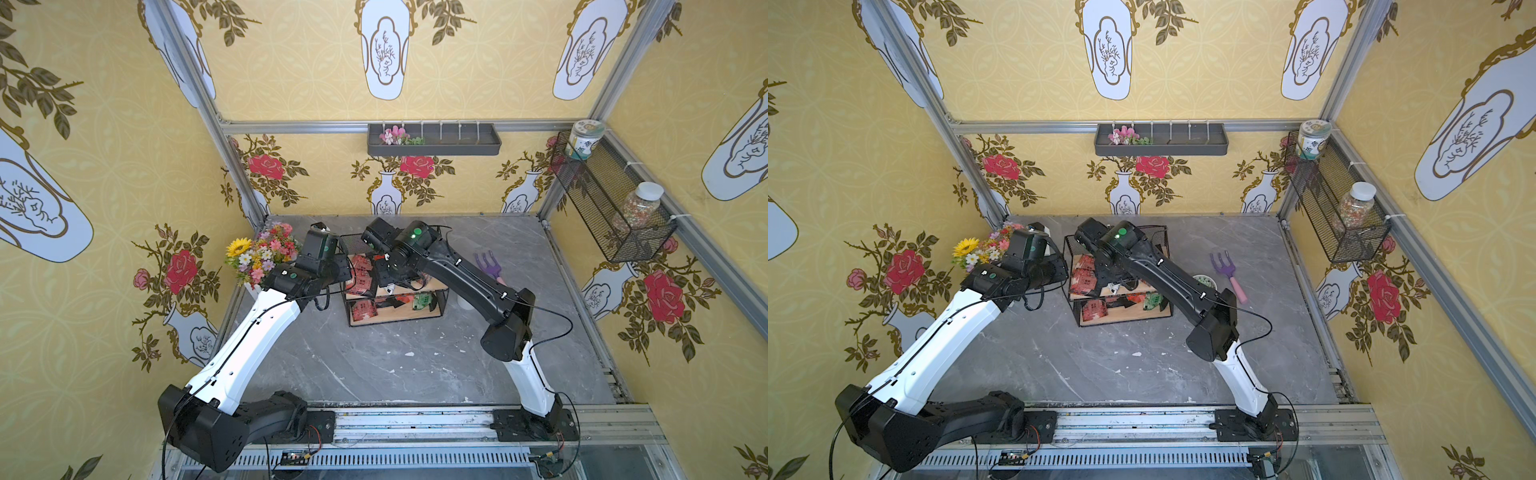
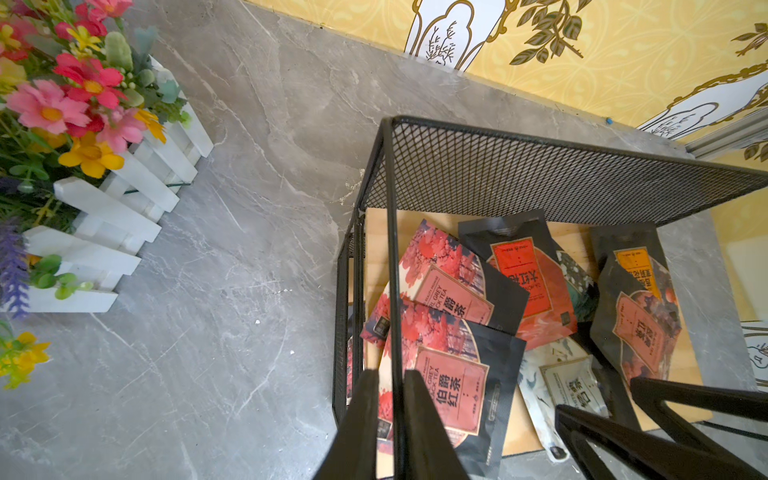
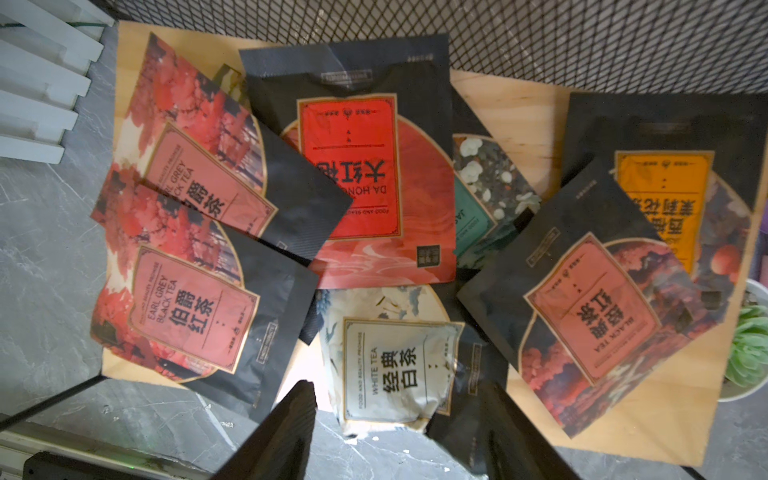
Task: Remove the tea bags from the shelf
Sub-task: Pick up the tea bag from the shelf.
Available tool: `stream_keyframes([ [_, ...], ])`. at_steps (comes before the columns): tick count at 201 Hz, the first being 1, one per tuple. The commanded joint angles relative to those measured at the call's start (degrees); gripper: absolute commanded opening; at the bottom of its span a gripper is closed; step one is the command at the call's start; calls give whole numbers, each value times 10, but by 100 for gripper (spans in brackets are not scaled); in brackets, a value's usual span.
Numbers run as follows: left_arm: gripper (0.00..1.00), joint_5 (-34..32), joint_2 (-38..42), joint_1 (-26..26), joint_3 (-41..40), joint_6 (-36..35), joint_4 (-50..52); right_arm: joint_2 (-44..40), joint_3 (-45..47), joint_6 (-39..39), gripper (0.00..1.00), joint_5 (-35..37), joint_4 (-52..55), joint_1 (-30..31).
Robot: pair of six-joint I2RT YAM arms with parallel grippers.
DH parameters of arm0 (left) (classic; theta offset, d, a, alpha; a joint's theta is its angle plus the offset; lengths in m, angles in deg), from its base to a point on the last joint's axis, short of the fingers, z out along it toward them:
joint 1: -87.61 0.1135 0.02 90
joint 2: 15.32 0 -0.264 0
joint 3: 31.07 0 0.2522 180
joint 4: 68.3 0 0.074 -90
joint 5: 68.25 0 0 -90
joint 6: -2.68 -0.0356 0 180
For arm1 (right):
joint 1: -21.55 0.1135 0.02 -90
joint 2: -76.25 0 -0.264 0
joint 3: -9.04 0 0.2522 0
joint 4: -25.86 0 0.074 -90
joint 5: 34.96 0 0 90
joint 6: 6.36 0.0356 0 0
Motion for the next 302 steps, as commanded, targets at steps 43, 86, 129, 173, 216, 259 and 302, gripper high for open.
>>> stream_keyframes([
  [43, 13, 1, -6, 1, 3, -4, -3, 18, -3, -13, 67, 32, 6, 7],
  [86, 13, 1, -8, 1, 6, -4, -4, 22, 8, -16, 65, 43, 8, 11],
  [129, 13, 0, -8, 1, 8, -6, -2, 13, 40, -17, 60, 43, 2, 11],
  [173, 13, -2, -8, 1, 12, -7, -1, 2, 60, -18, 52, 39, -2, 9],
  [216, 13, -4, -10, 1, 16, -9, 1, -6, 68, -18, 43, 37, -1, 6],
  [259, 13, -5, -11, 1, 17, -9, 2, -18, 71, -17, 34, 32, 2, 5],
  [302, 13, -6, -12, 1, 18, -9, 4, -27, 75, -16, 26, 30, 6, 5],
])
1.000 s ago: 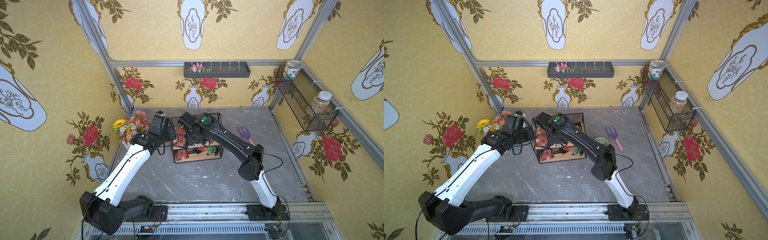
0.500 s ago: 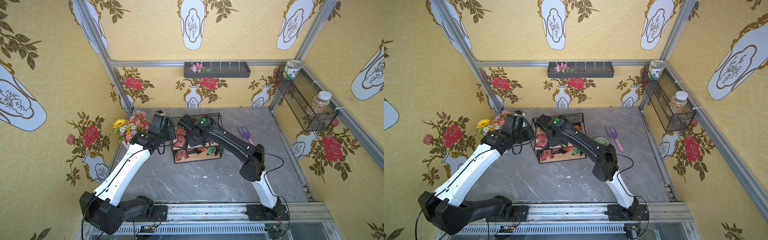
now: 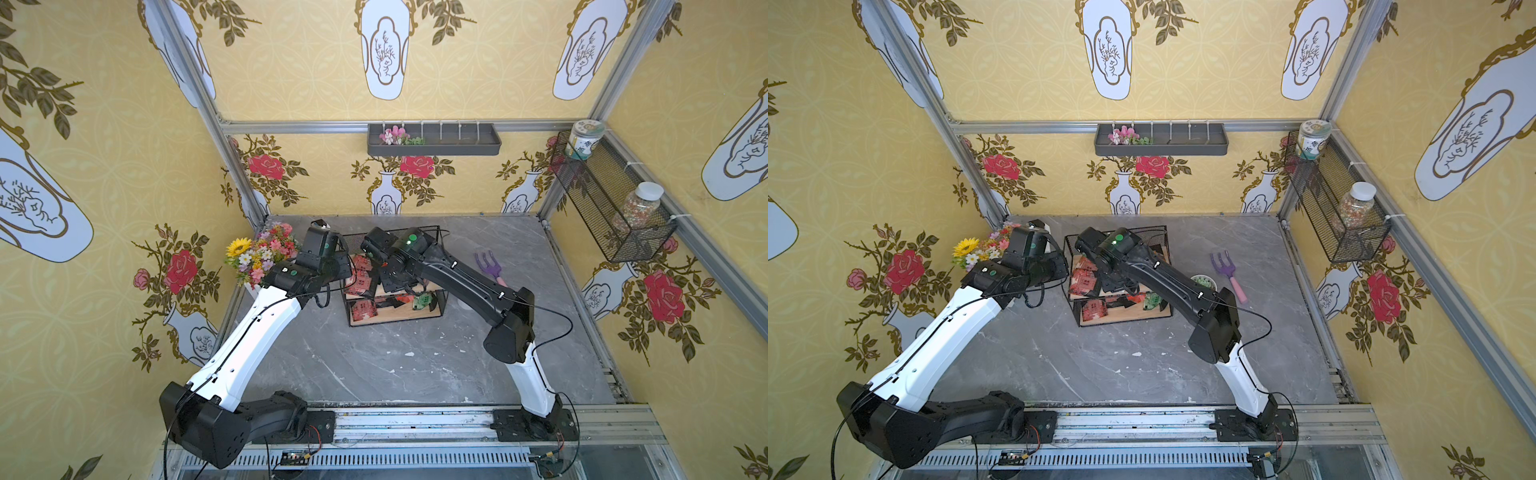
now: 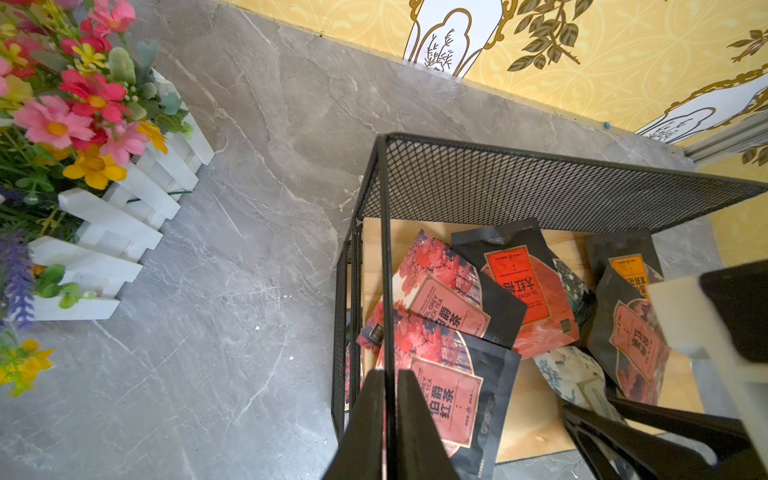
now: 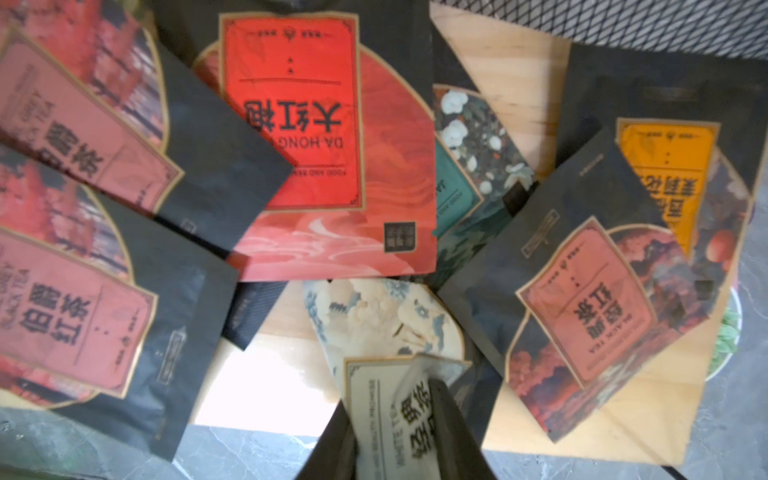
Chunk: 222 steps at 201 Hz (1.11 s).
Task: Remove the tea bags from the shelf
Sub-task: Pick up the tea bag from the shelf.
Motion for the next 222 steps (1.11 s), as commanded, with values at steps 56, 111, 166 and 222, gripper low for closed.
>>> stream_keyframes([
  [56, 14, -6, -4, 1, 5, -7, 0, -27, 5, -3, 20, -22, 6, 1],
  [111, 13, -7, -7, 1, 3, -7, -2, -61, 29, 0, 18, -62, -14, 5],
  [166, 13, -7, -7, 1, 0, -7, -2, -109, 77, -3, 16, -115, -45, 18],
  [222, 13, -10, -6, 2, -3, -8, -2, -269, 327, 38, 14, -100, -94, 47],
])
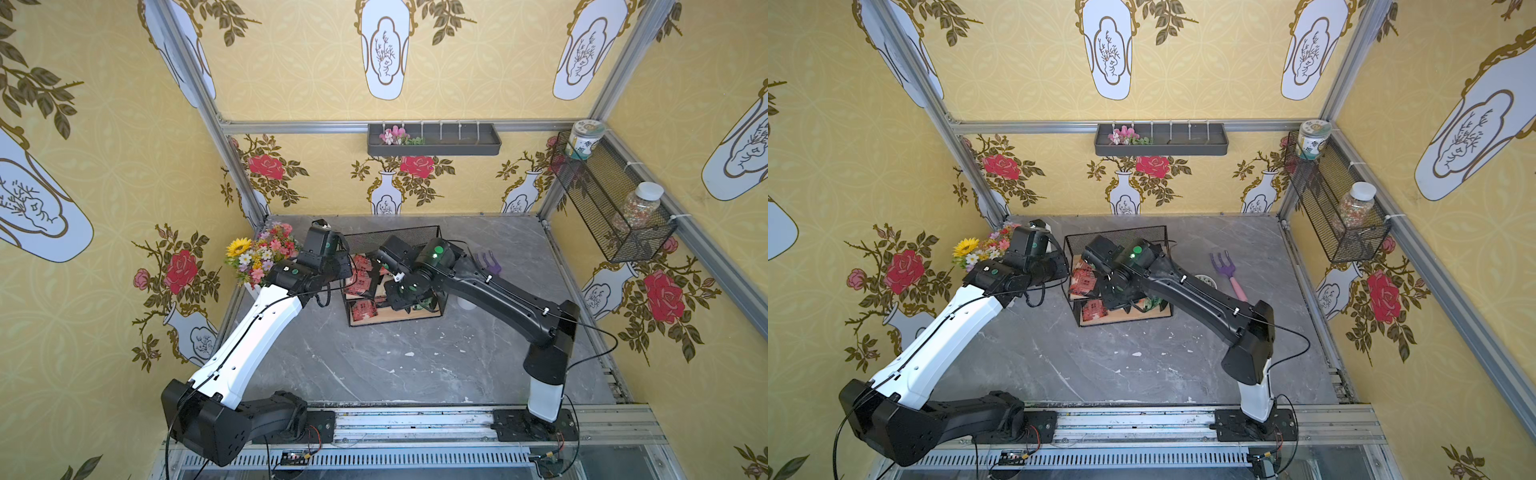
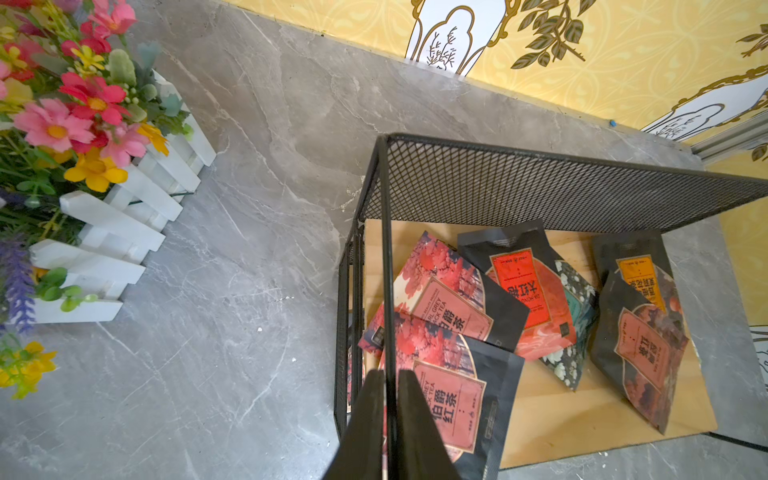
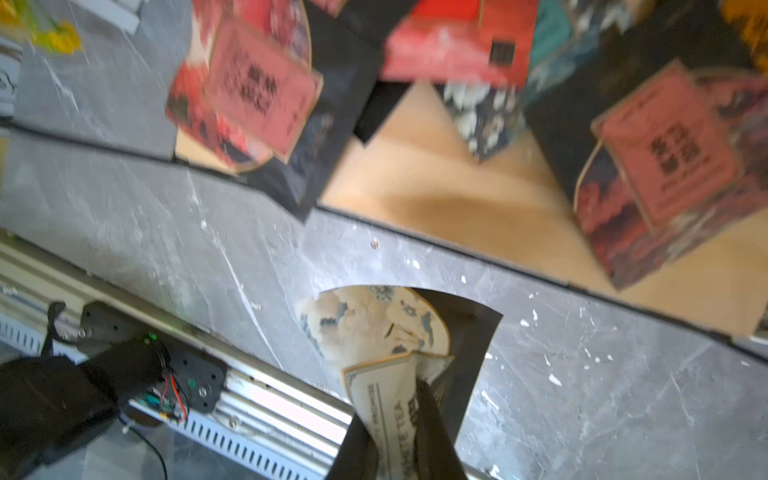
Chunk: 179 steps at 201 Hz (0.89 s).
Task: Remove the tea bags from the shelf
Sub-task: Pick up the tea bag from the shelf, then place the tea bag at the center of the board.
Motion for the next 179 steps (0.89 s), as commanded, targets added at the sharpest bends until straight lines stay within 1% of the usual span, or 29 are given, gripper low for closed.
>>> stream_keyframes([
  [1, 13, -6, -1, 2, -5, -5, -2, -74, 119, 39, 14, 8, -29, 3],
  [17, 13, -5, -1, 2, -3, -6, -3, -136, 239, 67, 15, 16, -45, 0],
  [40, 13, -4, -1, 2, 0, -7, -3, -196, 370, 113, 15, 32, -51, -14],
  [61, 13, -4, -1, 2, -1, -7, -3, -239, 473, 145, 16, 41, -69, -50],
  [76, 13, -2, -1, 3, -1, -7, -2, -255, 524, 153, 17, 50, -88, -77],
  [96, 13, -2, 2, 3, -2, -5, -1, -248, 553, 151, 18, 58, -114, -112],
  [115, 13, -2, 4, 3, -2, -4, 0, -231, 560, 138, 19, 67, -153, -138],
  [140, 13, 2, 4, 3, -1, -4, 3, -196, 561, 112, 20, 57, -205, -175],
  [161, 13, 2, 4, 3, -1, -4, 7, -166, 552, 99, 22, 56, -227, -180],
  [174, 13, 1, 5, 3, 0, -4, 7, -152, 553, 93, 25, 49, -240, -180],
  [179, 13, 0, 5, 3, 0, -4, 8, -148, 555, 92, 28, 49, -244, -180],
])
